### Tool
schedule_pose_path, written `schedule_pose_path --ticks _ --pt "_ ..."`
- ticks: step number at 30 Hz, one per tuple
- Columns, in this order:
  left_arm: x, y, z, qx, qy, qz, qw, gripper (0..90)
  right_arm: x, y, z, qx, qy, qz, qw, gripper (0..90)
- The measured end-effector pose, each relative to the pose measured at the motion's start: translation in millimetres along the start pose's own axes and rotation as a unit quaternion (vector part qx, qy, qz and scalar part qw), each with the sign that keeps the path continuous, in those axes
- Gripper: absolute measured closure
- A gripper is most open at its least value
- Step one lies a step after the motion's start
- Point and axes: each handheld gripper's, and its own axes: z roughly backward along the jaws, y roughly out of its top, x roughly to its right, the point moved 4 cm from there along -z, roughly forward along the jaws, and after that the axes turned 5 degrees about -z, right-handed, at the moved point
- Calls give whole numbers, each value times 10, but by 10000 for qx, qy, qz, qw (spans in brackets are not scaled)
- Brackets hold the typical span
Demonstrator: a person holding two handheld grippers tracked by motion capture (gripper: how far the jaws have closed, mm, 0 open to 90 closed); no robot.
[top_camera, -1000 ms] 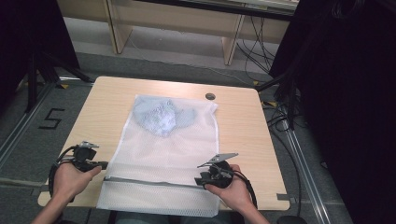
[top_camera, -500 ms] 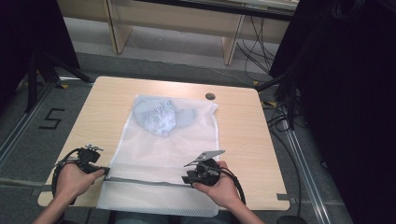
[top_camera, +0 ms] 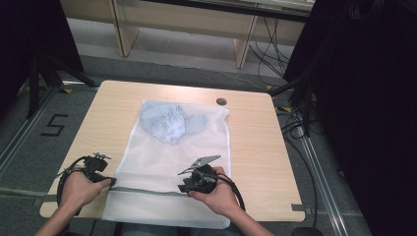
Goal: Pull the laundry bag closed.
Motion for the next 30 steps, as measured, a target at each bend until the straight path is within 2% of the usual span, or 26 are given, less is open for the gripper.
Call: schedule_pose_path --ticks 1,2,3,4,8,9,10,11,12,15,17,20,22,23,25,26,28,30 --pt "-1 -2 1 2 -6 18 10000 900 -24 24 -46 172 25 -11 9998 675" --pt "4 1 -7 48 -3 96 9999 900 -35 45 -38 -20 32 59 10000 674" --pt "4 1 -7 48 -3 96 9999 900 -35 45 -38 -20 32 59 10000 674" --pt "-4 -5 -17 152 -20 89 9998 900 -82 102 -81 -31 73 125 9999 674" --pt "-15 -10 -2 49 -63 87 9999 900 -186 216 -185 -14 156 216 9996 674" --pt "-7 -7 -22 203 3 179 9996 900 -211 242 -220 14 183 265 9995 674" --pt "-8 -8 -20 194 6 179 9997 900 -234 261 -243 -27 176 299 9994 674" --pt "-10 -11 -12 158 -32 129 9998 900 -267 280 -291 55 225 262 9994 674" --pt "-6 -9 -16 185 -27 156 9997 900 -292 295 -300 -28 193 298 9994 674" --pt "-10 -12 -13 185 -23 164 9997 900 -366 339 -381 -60 305 388 9988 674" --pt "-19 -16 5 55 -23 116 9999 900 -410 362 -427 -88 313 406 9986 675" --pt "-26 -14 7 25 -50 118 9999 900 -465 400 -512 -81 381 535 9978 678" --pt "-38 -13 8 13 -71 104 9999 900 -512 420 -574 -96 445 519 9976 683" --pt "-32 -10 2 54 -83 153 9998 900 -528 430 -615 -77 453 558 9974 685" --pt "-44 -14 7 28 -92 128 9999 900 -573 440 -693 -103 531 596 9968 689" --pt "-45 -13 -8 135 -107 154 9997 900 -599 441 -738 -114 550 604 9966 689" --pt "-46 -14 -7 130 -108 165 9997 900 -631 437 -775 -148 566 565 9967 690" --pt "-51 -14 3 55 -121 152 9998 900 -676 442 -877 -197 599 728 9954 693"
